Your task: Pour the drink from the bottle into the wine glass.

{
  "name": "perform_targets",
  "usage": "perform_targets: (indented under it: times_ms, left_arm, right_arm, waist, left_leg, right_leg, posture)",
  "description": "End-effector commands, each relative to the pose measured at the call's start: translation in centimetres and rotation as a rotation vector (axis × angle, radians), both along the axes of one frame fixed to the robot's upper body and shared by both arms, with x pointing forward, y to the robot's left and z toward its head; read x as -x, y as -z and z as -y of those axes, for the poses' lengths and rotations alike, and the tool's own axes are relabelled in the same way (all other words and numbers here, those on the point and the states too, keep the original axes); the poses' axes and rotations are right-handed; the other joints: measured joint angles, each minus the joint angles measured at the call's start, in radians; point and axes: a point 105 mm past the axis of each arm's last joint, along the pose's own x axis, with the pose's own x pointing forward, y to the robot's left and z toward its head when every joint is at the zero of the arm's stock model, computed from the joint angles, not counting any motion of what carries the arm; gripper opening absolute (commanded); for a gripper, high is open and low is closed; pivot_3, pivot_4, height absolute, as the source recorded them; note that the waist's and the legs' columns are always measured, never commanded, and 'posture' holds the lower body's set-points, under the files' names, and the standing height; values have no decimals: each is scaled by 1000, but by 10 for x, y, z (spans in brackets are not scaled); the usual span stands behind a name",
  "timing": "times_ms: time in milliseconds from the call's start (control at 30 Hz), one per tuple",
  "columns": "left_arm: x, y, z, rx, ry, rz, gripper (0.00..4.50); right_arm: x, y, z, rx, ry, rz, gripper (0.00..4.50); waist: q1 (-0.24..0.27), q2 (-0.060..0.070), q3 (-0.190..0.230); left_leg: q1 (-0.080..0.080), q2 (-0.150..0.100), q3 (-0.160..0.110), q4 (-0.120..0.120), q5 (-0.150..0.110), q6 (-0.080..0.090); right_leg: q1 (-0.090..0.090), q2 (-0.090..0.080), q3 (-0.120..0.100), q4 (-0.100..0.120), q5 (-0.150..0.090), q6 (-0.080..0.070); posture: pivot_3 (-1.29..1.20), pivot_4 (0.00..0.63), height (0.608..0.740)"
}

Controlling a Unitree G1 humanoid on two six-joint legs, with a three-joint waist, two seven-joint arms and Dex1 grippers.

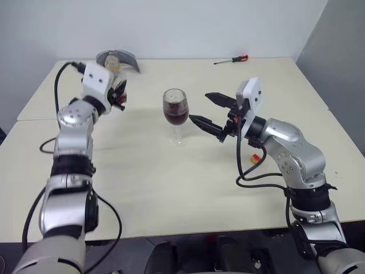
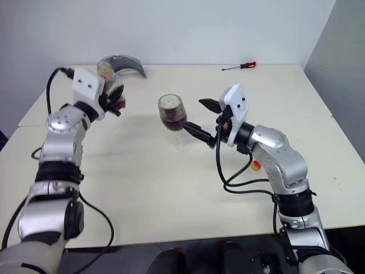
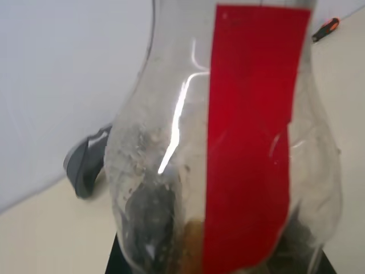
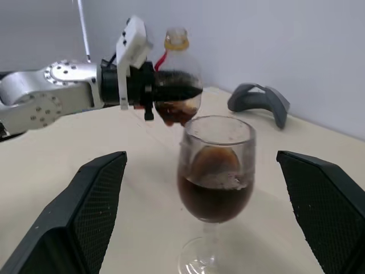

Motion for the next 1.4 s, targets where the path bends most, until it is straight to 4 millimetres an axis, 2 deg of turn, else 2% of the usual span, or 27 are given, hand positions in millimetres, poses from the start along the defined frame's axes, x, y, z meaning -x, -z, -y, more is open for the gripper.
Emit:
perform_targets:
  times_ms: [33, 133, 200, 267, 333, 467, 633, 1000, 1333, 1367, 1400]
  left_arm:
    - [15, -21, -11, 123, -58, 110, 983]
    - [21, -8, -25, 237, -111, 107, 983]
    - [23, -2, -30, 257, -130, 97, 983]
    - [25, 10, -34, 263, -141, 74, 983]
    - [26, 20, -35, 271, -144, 58, 983]
    - [24, 39, -39, 289, -177, 29, 983]
    - [18, 54, -34, 381, -173, 1, 983]
    - [7, 59, -28, 442, -154, -19, 983]
    - [8, 54, -29, 456, -148, -16, 4225]
    - [9, 54, -29, 455, -149, -15, 4473]
    - [10, 53, -30, 456, -148, -14, 4473]
  right_arm:
    - [21, -3, -3, -5, -85, 54, 4500]
    - [36, 4, -2, 11, -150, 54, 4500]
    - [41, 7, -1, 22, -171, 59, 4500]
    - [48, 19, 1, 78, -195, 71, 4500]
    - [51, 30, 4, 113, -197, 67, 4500]
    - [45, 38, 7, 86, -162, 17, 4500]
    - [41, 33, 8, 57, -136, 12, 4500]
    - [32, 24, 6, 46, -92, 43, 4500]
    - [29, 22, 7, 49, -86, 48, 4500]
    - [29, 22, 7, 49, -86, 48, 4500]
    - [29, 22, 7, 49, -87, 48, 4500]
  waist:
    - [10, 0, 0]
    - [18, -1, 0]
    - [19, -1, -1]
    - [20, -2, -1]
    - [20, -3, -2]
    - [20, -3, -2]
    - [20, -3, -2]
    - [20, -3, -2]
    - [20, -3, -2]
    - [20, -3, -2]
    - [20, -3, -2]
  left_leg:
    - [0, 0, 0, 0, 0, 0]
    - [0, -1, 0, 1, 0, 0]
    - [0, -1, 0, 1, 0, 0]
    - [0, -1, -1, 1, 0, 0]
    - [1, -1, -1, 1, 0, 0]
    - [2, -1, -2, 1, 0, 1]
    - [3, -1, -2, 1, 0, 1]
    - [3, -1, -3, 0, 0, 0]
    - [3, -1, -3, 0, 0, 0]
    - [3, -1, -3, 0, 0, 0]
    - [3, -1, -3, 0, 0, 0]
  right_leg:
    - [0, 0, 0, 0, 0, 0]
    - [0, 0, 0, 0, 0, 0]
    - [1, 0, 0, 0, 0, 0]
    - [1, 0, 0, -1, 0, 0]
    - [3, 0, -1, -2, 0, 0]
    - [4, 0, -1, -1, 0, 0]
    - [5, 0, -1, -2, 0, 0]
    - [5, 0, -2, -3, 0, 0]
    - [5, 0, -2, -3, 0, 0]
    - [5, 0, -2, -3, 0, 0]
    - [5, 0, -2, -3, 0, 0]
  posture:
    - [0, 150, 740]
    - [0, 150, 740]
    - [0, 150, 740]
    - [0, 150, 740]
    - [0, 150, 740]
    - [0, 150, 740]
    - [0, 150, 740]
    - [0, 150, 740]
    - [0, 150, 740]
    - [0, 150, 740]
    - [0, 150, 740]
